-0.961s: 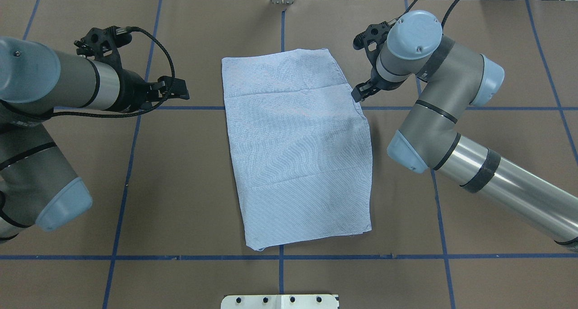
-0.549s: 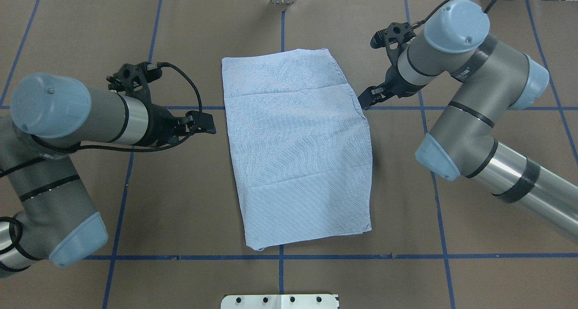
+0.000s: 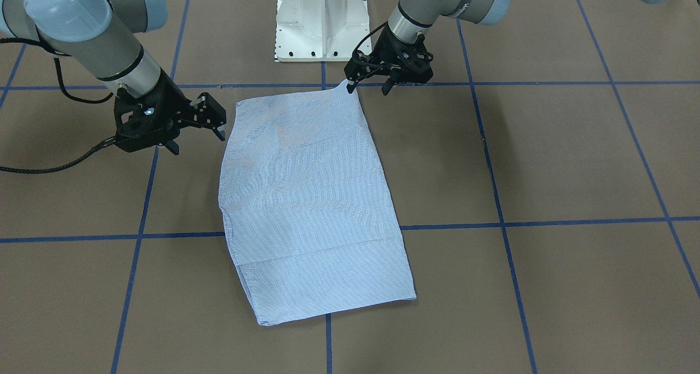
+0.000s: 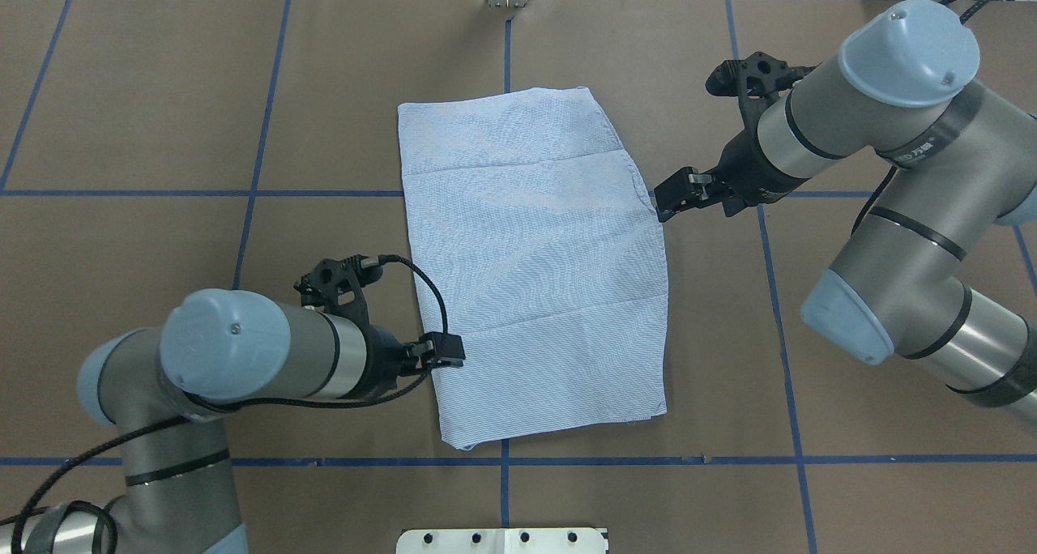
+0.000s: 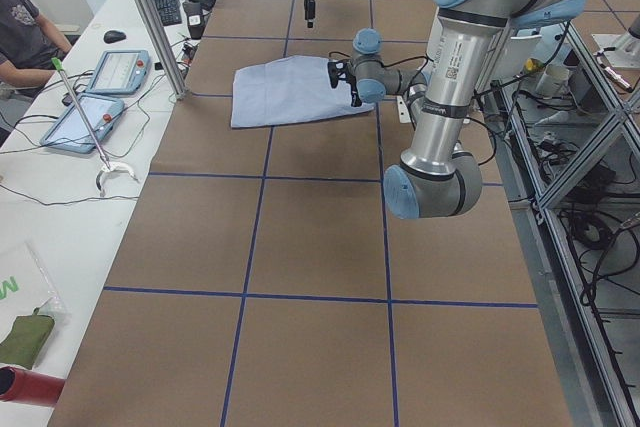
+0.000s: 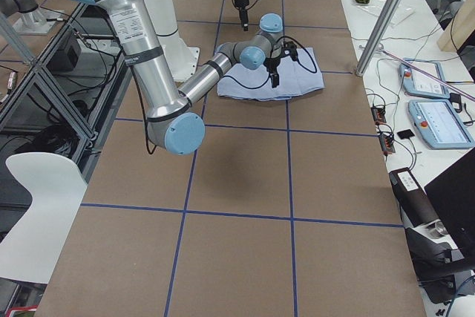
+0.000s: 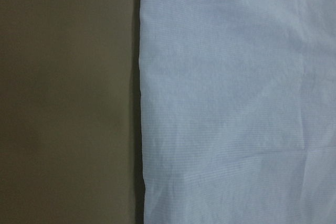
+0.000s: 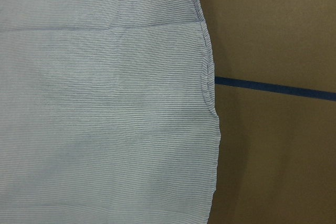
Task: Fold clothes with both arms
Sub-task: 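Move left gripper to shirt's near corner while right gripper holds far edge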
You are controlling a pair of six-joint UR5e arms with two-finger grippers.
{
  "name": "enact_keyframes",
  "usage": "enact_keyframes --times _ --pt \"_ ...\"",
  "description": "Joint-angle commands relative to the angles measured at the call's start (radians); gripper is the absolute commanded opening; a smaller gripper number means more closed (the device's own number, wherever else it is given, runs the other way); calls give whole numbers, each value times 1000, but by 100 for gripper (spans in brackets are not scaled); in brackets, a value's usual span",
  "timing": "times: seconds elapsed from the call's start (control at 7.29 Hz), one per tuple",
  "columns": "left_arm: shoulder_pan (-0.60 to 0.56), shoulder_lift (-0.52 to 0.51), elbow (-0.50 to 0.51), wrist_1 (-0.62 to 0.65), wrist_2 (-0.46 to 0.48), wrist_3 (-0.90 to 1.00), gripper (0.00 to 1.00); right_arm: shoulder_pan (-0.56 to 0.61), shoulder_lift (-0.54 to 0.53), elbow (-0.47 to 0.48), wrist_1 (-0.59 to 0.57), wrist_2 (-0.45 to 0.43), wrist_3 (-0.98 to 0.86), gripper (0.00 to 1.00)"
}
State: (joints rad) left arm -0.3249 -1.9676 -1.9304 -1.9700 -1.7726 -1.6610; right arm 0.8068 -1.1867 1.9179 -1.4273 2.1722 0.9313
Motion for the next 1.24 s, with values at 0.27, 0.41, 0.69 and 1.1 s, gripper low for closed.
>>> enact_keyframes --times 0.27,0.41,0.69,1.1 --pt "82 -74 145 0 47 -72 87 0 -2 23 -2 11 58 100" --pt "83 -74 143 0 47 -72 85 0 -2 23 -2 12 60 100" --pt "86 -73 143 0 45 -72 82 0 -2 21 -2 12 61 100" --pt "90 -74 136 3 41 -74 50 0 -2 19 -4 11 61 100"
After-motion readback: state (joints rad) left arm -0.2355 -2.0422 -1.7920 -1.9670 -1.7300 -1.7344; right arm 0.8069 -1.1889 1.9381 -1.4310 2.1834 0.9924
